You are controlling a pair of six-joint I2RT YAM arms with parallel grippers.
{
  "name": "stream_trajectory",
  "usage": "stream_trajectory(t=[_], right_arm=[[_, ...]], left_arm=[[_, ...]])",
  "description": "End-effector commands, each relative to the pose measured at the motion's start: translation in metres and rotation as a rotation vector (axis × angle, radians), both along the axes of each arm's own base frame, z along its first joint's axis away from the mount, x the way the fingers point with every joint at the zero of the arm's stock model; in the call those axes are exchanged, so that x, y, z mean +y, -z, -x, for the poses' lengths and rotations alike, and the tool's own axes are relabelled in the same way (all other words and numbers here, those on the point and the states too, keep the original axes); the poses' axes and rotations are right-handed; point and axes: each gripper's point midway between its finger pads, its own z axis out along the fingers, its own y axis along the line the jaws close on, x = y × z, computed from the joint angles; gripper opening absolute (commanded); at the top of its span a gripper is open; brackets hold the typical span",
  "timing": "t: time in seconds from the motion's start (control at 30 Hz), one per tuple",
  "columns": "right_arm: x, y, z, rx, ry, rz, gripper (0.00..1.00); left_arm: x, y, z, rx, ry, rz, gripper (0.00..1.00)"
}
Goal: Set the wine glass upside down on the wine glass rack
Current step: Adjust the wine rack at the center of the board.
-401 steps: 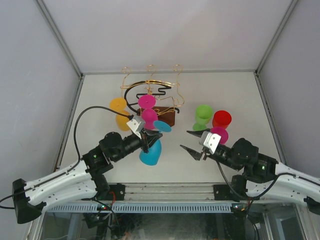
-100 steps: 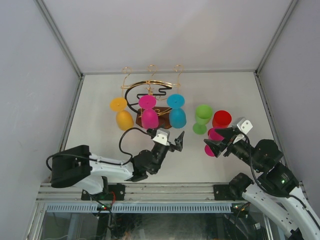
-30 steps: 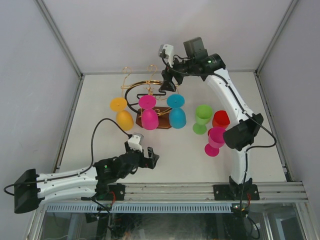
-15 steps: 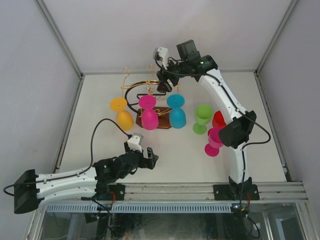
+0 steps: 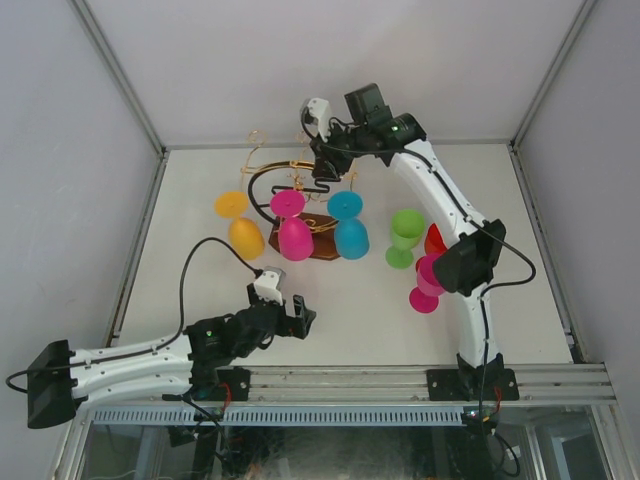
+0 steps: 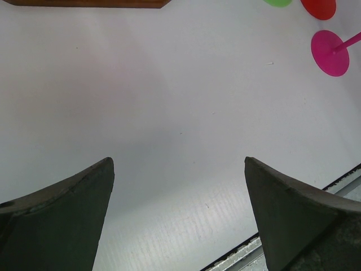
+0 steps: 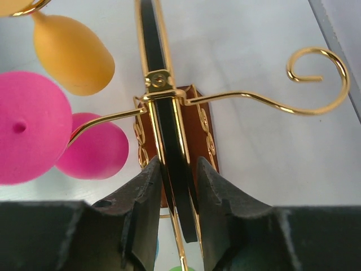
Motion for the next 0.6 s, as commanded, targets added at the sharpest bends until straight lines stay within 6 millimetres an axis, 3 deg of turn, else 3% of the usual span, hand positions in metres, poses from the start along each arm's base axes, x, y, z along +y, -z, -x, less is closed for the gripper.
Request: stream_trajectory(t=[0.0, 0.13, 0.3, 0.57], right_arm=[[0.015, -0.018, 0.004, -0.061, -0.007, -0.017, 0.23], [0.018, -0.019, 0.008, -0.057, 0.003, -0.014, 0.16], [0.016, -0.022, 0.008, -0.035, 0.064, -0.024, 0.00], [0.015, -0.028, 0.007, -0.051, 0.233, -0.032, 0.00]], left_arm=[[0.001, -0.006, -0.003, -0.007, -0.028, 0.028, 1.00], [0.004, -0.007, -0.004, -0.005, -0.039, 0.027, 1.00], [0.011, -0.006, -0.005, -0.005, -0.077, 0.035, 1.00], [0.020, -0.005, -0.007, -0.001, -0.117, 0.023, 1.00]])
